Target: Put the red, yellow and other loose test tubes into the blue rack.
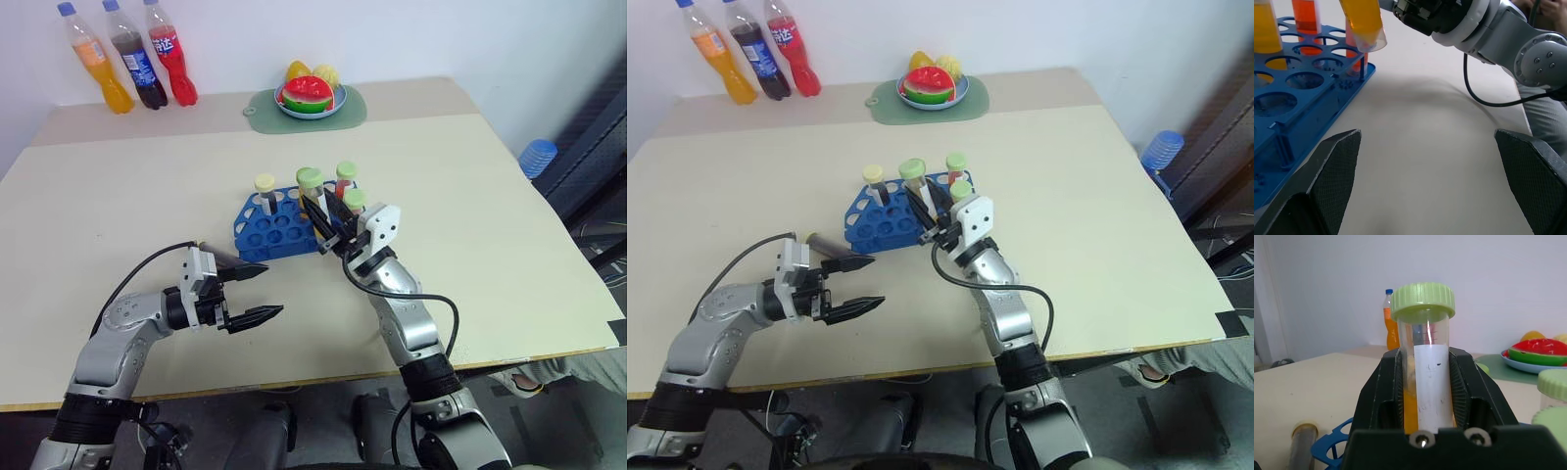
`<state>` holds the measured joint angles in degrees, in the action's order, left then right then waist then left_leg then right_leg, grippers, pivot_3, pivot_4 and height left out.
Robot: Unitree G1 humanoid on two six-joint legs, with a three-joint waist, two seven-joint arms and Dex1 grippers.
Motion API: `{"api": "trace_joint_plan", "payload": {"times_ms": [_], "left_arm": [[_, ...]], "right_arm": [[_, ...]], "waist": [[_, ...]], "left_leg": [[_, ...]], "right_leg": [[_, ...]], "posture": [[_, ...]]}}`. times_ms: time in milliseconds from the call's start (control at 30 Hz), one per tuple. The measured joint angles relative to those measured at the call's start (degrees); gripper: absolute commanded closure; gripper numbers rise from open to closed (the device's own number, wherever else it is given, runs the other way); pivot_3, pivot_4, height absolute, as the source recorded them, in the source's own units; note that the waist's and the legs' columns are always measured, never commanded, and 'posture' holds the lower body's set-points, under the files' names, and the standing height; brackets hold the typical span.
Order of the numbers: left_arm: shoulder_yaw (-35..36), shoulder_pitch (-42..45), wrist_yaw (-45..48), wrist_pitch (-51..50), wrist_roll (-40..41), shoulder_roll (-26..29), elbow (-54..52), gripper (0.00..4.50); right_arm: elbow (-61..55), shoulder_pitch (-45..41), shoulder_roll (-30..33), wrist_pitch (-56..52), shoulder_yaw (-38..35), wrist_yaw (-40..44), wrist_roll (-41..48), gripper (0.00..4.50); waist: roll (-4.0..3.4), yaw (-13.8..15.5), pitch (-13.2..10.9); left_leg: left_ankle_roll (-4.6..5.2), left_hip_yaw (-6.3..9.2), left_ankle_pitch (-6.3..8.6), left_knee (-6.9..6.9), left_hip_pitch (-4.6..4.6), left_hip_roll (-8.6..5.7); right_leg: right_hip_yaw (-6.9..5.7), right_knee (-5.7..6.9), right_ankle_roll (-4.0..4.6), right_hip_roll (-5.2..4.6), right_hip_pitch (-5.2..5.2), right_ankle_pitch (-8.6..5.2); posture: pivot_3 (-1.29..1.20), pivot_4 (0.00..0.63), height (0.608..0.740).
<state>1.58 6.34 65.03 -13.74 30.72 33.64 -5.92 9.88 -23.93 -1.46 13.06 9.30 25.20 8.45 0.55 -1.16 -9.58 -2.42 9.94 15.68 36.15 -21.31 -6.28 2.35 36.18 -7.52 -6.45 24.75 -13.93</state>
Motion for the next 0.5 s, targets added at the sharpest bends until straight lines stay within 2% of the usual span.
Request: {"api": "trace_joint_plan", "payload": {"times_ms": [267, 500], "left_arm": [[0.0, -0.7, -1.1, -0.5, 0.6, -0.4, -1.1, 0.0], [0.0, -1.3, -1.8, -0.6, 1.2, -0.5, -1.4, 0.0]], "right_arm": [[8.4, -6.3, -2.4, 5.0, -0.6, -0.7, -0.4, 3.69], [14.8, -8.5, -3.9, 8.9, -1.2, -1.4, -0.9, 3.69]], "waist": [[0.0, -0.1, 0.0], [0.0, -0.2, 0.0]], "left_leg": [[-0.01, -0.03, 0.0, -0.03, 0.0, 0.02], [-0.01, -0.05, -0.01, -0.02, 0.0, 0.02]], "right_leg": [[0.04, 0.02, 0.0, 0.02, 0.05, 0.0], [0.07, 0.02, 0.01, 0.03, 0.06, 0.0]], "posture": [[0.0, 0.15, 0.74], [0.0, 0.15, 0.74]]}}
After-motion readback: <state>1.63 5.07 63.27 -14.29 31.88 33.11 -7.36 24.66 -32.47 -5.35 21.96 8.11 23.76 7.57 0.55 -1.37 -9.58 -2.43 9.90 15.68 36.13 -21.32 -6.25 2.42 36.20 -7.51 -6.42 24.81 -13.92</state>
